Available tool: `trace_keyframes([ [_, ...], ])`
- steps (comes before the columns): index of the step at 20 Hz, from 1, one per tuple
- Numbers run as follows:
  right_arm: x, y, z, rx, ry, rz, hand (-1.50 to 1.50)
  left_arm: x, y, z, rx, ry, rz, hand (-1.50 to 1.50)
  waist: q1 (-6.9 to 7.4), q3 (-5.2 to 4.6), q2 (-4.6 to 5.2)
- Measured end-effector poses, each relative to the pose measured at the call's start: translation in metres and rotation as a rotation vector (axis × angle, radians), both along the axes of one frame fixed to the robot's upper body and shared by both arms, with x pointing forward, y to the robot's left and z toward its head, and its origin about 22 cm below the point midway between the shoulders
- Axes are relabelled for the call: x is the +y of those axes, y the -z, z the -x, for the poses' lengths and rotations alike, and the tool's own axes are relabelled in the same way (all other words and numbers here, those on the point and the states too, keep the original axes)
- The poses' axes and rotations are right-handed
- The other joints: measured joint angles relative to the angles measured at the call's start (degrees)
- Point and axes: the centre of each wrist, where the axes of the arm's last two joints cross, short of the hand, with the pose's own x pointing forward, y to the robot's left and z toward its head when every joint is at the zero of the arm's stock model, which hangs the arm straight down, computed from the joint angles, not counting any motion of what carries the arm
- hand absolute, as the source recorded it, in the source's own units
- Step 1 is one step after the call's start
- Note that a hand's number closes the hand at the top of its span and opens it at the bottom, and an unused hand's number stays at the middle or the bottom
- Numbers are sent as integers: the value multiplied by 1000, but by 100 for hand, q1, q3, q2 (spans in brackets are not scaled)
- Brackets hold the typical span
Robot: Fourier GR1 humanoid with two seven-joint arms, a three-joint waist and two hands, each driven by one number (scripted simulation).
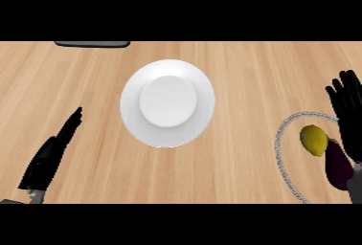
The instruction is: Pick the eggplant from the placemat and place it in the plate
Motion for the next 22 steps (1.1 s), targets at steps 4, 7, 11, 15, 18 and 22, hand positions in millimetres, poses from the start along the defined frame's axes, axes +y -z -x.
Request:
trace_keyframes([
  [4,-21,-11,-5,-25,49,-144,-150,13,2,3,-36,-66,-18,0,-73,52,-79],
  [7,-52,-21,-3,-14,156,-163,-150,23,1,5,-76,-119,-36,0,-98,51,-88],
  [11,-64,-8,11,-85,430,-47,-150,28,4,11,-80,-153,-30,0,-145,65,-116],
  [15,-49,6,32,-190,586,-50,-150,38,11,16,-80,-174,-32,0,-201,71,-134],
  [18,-36,7,58,-233,615,-41,-150,36,11,18,-87,-176,-34,0,-209,73,-140],
  [22,-35,-5,84,-160,537,5,-150,32,5,18,-85,-179,-33,0,-214,74,-140],
])
